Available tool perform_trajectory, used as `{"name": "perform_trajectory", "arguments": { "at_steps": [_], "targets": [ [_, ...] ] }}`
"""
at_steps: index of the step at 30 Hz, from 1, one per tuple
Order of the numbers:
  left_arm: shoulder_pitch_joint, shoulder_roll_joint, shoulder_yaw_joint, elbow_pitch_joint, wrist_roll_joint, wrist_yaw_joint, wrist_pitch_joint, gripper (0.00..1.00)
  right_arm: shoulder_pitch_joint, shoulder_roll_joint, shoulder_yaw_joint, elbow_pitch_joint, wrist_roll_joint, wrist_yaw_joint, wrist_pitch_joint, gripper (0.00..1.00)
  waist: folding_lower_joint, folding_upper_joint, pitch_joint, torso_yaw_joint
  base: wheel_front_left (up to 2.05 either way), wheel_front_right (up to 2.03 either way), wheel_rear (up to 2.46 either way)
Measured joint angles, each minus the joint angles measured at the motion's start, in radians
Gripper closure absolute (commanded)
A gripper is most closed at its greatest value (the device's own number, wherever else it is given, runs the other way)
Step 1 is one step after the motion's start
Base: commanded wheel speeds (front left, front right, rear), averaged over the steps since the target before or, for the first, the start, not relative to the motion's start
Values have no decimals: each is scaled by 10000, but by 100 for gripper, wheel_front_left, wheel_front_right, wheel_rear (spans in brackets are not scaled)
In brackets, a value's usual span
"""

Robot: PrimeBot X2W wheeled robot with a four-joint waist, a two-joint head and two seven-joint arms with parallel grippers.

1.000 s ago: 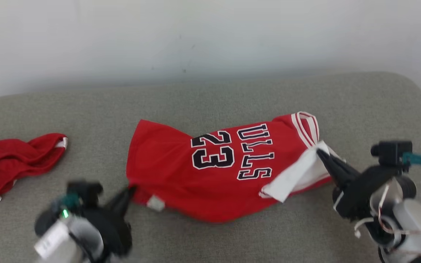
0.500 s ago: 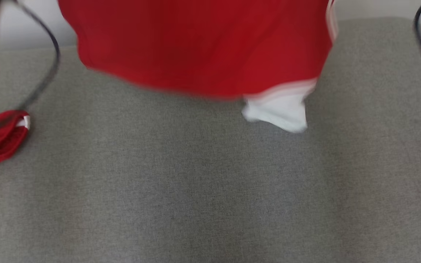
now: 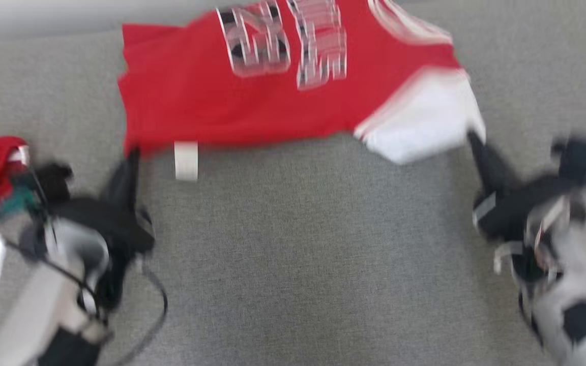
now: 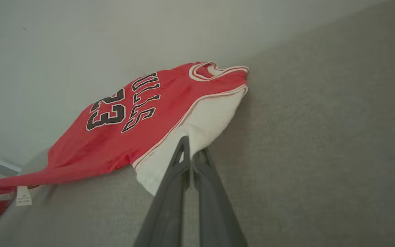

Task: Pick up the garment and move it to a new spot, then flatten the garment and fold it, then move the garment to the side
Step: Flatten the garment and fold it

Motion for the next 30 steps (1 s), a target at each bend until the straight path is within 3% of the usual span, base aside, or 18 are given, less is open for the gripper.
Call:
{"name": "perform_trajectory", "arguments": {
  "at_steps": [5,14,21,28,30],
  "targets": [
    [1401,29,-222,550,-69,-119,-272,100,1862,-159,222,128,61,35,-441,100,0,0,-656,-1,0,0,0],
    [2210,-12,-418,660,15,-174,-834,100,2839,-606,435,-140,245,73,-631,100,0,-3,-2013,-59,0,0,0],
    [3473,-42,-1116,738,261,-173,-813,100,4326,-1127,1032,-523,48,75,-282,100,0,-3,-3061,-16,0,0,0],
    [4822,209,-1329,506,474,-27,-830,100,6009,-1348,980,-1225,134,63,-199,100,0,-3,-3905,70,0,0,0],
    [5101,324,-1258,211,466,105,-851,100,6387,-1542,786,-1597,203,-82,-203,100,0,-4,-4102,106,0,0,0]
  ]
}}
